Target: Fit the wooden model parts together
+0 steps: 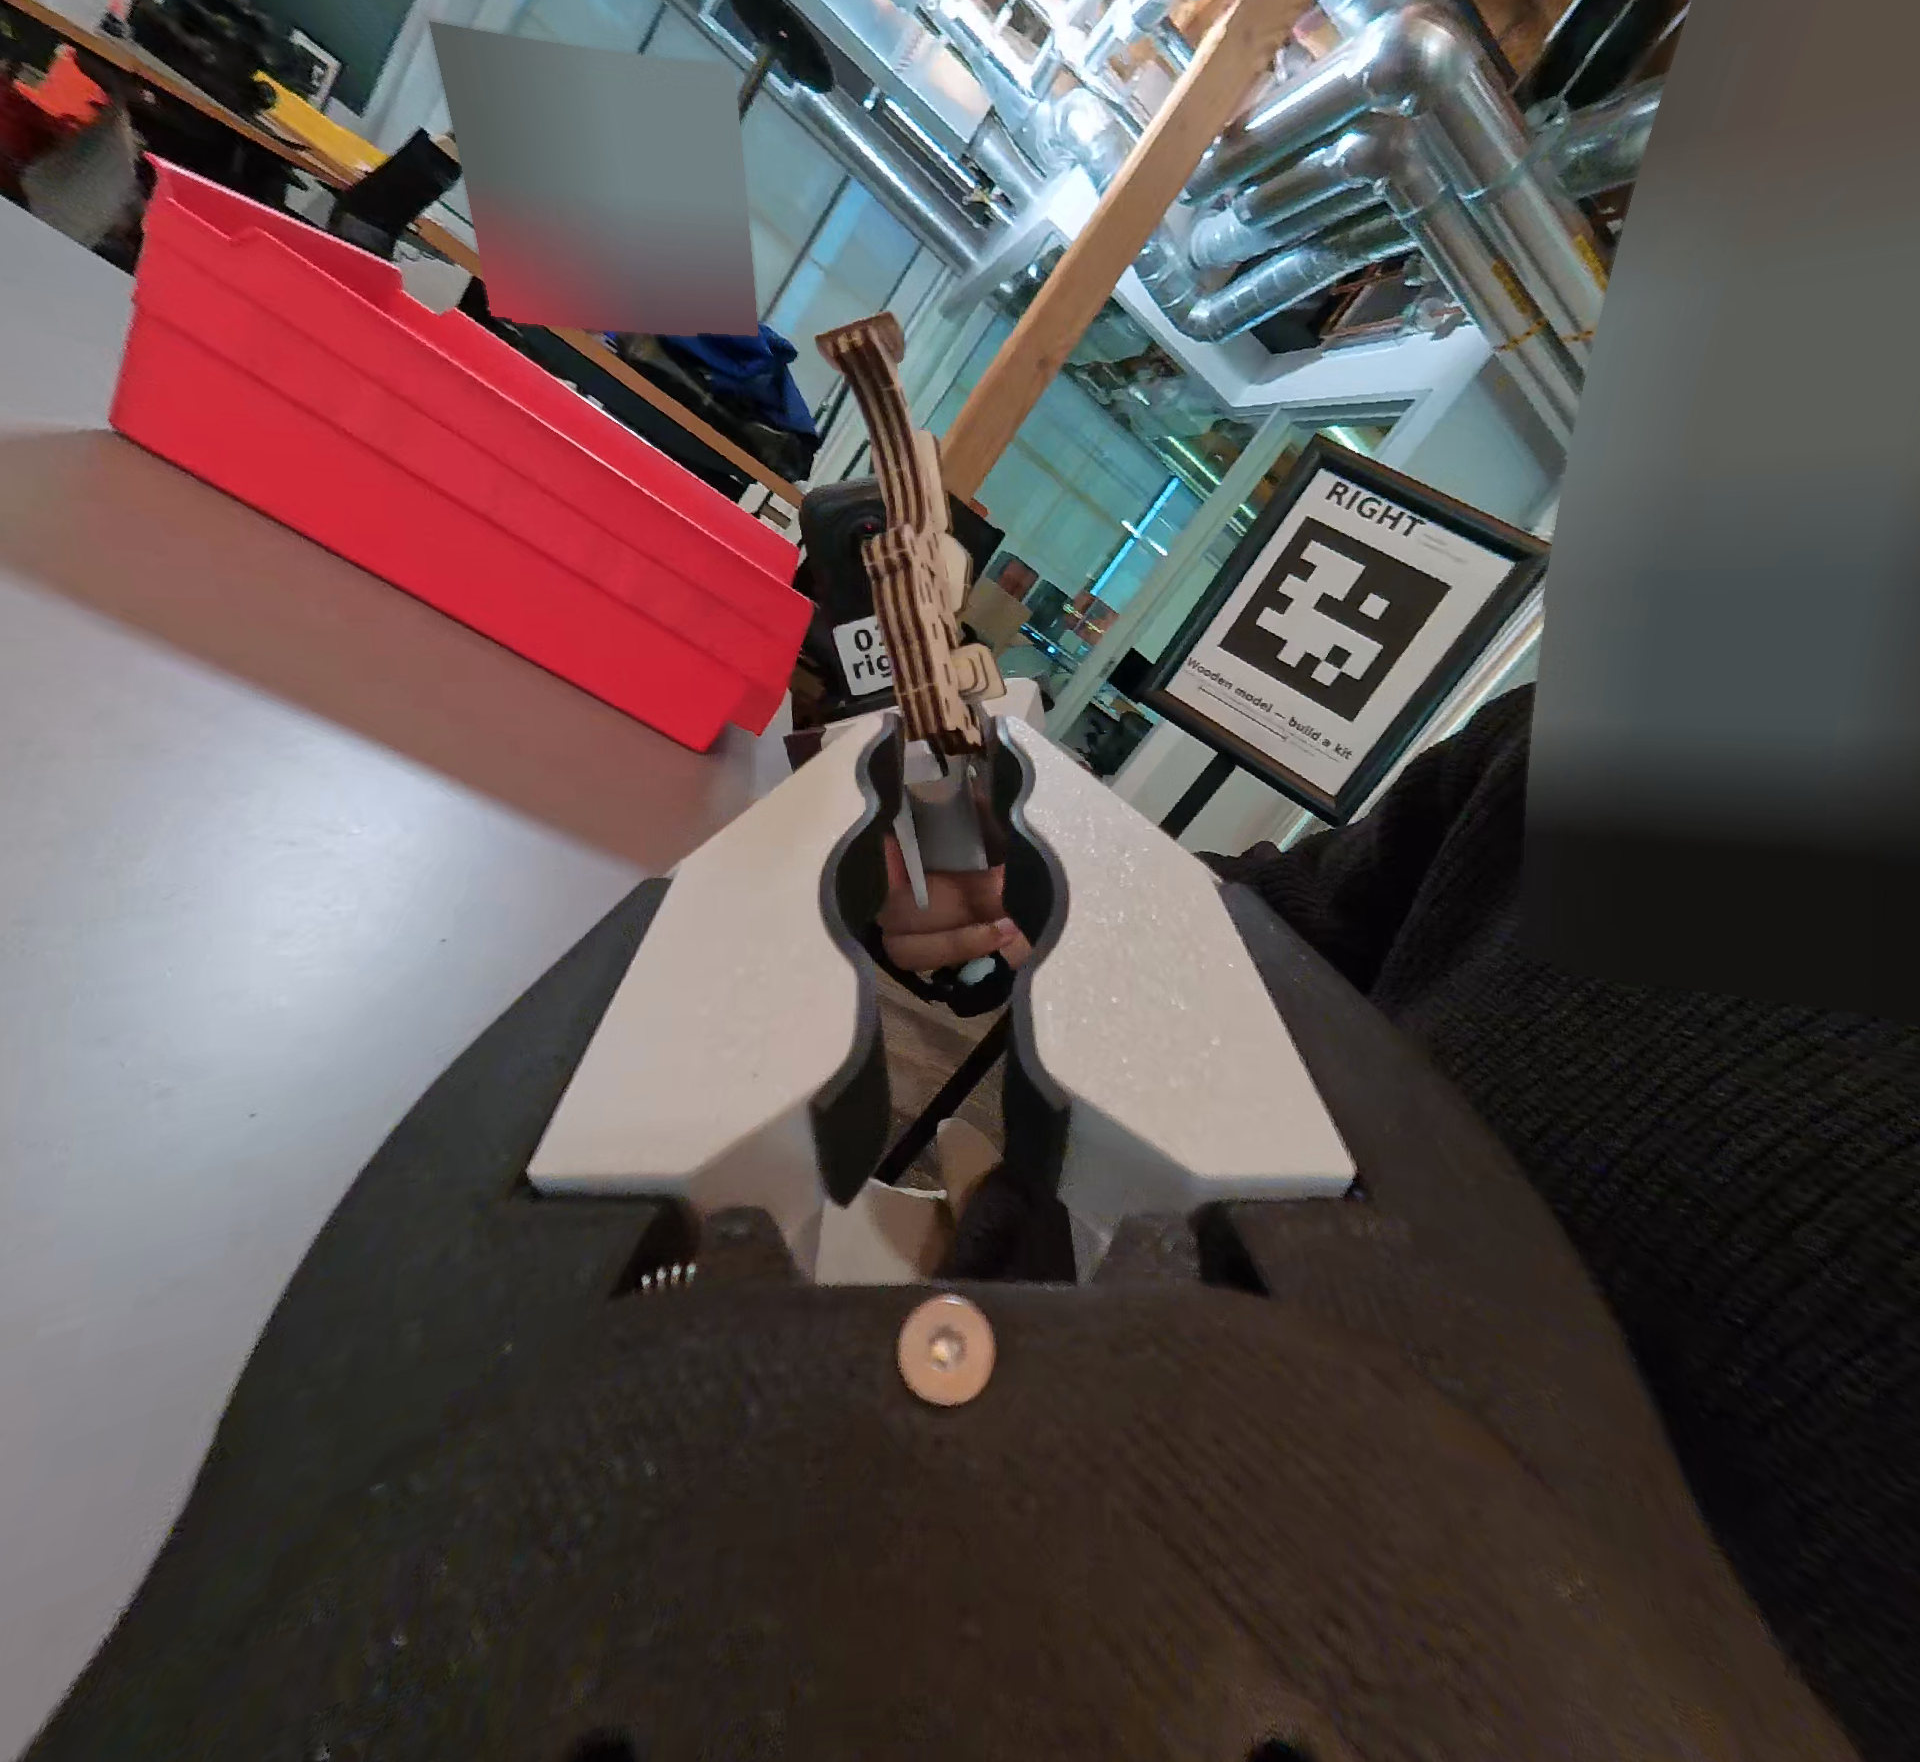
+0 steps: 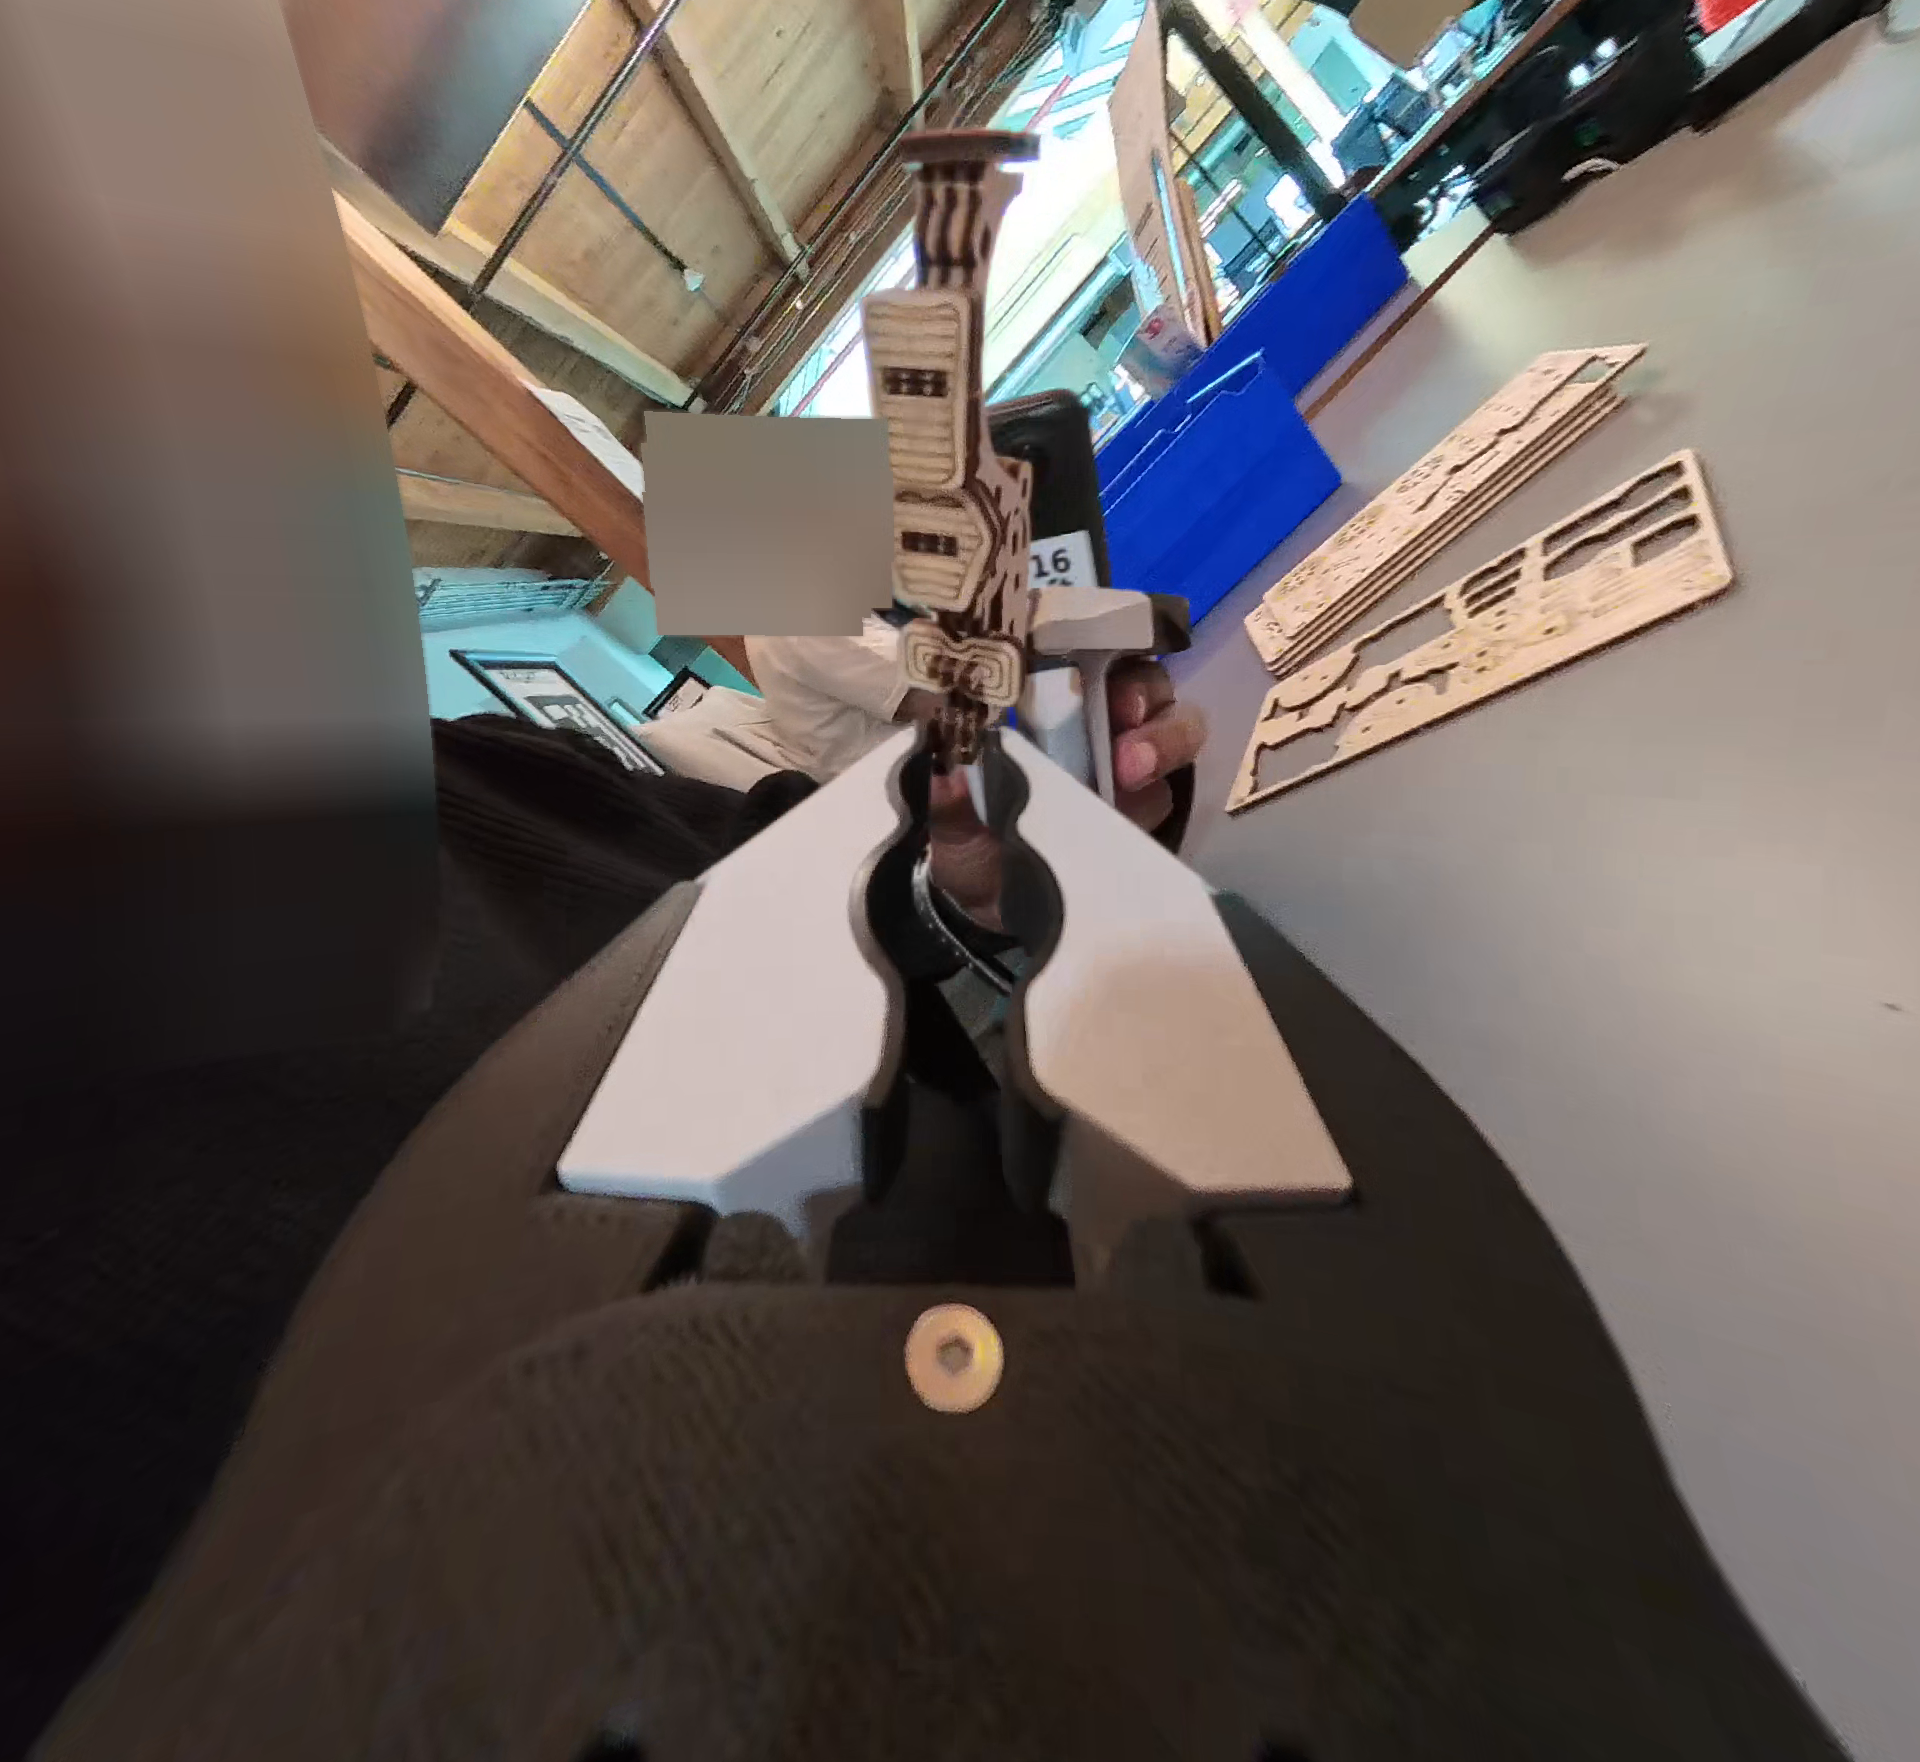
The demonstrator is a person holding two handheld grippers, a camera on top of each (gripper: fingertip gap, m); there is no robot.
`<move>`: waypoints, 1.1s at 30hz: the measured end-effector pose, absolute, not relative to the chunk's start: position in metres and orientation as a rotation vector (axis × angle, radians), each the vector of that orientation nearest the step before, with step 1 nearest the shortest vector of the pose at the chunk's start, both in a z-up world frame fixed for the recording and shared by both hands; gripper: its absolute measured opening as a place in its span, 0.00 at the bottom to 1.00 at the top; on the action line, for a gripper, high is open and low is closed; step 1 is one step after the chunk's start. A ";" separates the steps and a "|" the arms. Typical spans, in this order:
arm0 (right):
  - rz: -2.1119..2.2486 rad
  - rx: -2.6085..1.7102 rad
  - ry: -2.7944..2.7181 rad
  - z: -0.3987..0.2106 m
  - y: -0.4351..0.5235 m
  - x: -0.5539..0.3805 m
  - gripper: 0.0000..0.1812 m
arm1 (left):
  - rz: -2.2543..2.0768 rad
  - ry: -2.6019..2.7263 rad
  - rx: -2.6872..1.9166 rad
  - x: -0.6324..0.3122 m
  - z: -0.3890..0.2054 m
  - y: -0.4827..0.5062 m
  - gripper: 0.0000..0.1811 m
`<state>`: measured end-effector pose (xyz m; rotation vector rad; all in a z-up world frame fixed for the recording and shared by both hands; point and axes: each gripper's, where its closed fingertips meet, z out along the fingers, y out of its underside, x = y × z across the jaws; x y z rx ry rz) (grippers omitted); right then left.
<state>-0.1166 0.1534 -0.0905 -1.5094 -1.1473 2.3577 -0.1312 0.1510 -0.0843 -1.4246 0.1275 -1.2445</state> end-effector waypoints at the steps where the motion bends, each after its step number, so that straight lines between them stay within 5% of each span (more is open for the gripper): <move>1: 2.360 -1.492 -1.173 -0.090 0.150 -0.116 0.05 | -1.248 0.135 -1.424 -0.130 -0.084 0.151 0.07; 33: 2.718 -1.334 -1.043 -0.065 0.143 -0.105 0.05 | -0.938 0.323 -1.404 -0.124 -0.070 0.140 0.09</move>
